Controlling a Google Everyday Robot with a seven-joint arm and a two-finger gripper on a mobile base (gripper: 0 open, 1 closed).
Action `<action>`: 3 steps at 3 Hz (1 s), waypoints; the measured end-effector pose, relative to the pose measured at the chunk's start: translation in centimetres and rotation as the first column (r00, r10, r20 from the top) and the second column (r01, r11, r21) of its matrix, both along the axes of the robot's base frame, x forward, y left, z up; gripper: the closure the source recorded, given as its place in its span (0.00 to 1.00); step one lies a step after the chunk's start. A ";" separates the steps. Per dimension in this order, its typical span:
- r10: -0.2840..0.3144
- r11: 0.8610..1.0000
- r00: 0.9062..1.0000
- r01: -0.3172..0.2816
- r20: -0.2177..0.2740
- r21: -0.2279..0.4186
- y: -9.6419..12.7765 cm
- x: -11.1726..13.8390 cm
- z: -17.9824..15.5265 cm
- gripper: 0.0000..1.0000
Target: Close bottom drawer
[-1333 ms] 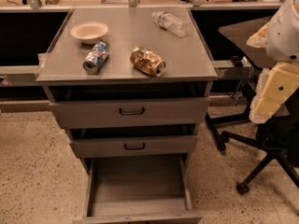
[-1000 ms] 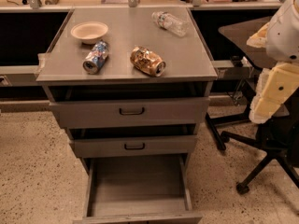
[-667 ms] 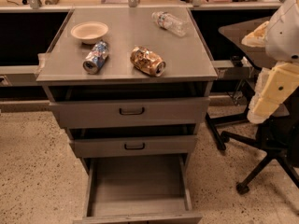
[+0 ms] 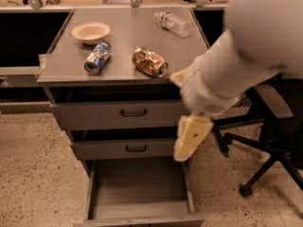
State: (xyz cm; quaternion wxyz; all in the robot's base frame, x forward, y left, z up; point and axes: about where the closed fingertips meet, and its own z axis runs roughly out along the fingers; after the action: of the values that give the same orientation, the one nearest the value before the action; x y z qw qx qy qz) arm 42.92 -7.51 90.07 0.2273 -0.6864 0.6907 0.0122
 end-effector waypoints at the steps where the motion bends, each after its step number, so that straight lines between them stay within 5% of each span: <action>1: 0.039 0.999 0.999 -0.039 0.003 0.001 2.6 -0.5 -2.7 0.00; 2: 0.063 0.997 0.996 -0.061 0.055 -0.038 3.2 -1.0 -1.1 0.00; 3: 0.072 0.997 0.996 -0.070 0.059 -0.031 3.3 0.8 -3.7 0.00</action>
Offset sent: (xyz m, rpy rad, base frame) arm -0.0181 0.0466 0.0104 -0.0877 -0.1243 0.1035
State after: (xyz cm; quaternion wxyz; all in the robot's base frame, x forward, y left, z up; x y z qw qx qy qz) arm 43.69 -4.17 86.39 0.2376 -0.7138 0.6587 -0.0105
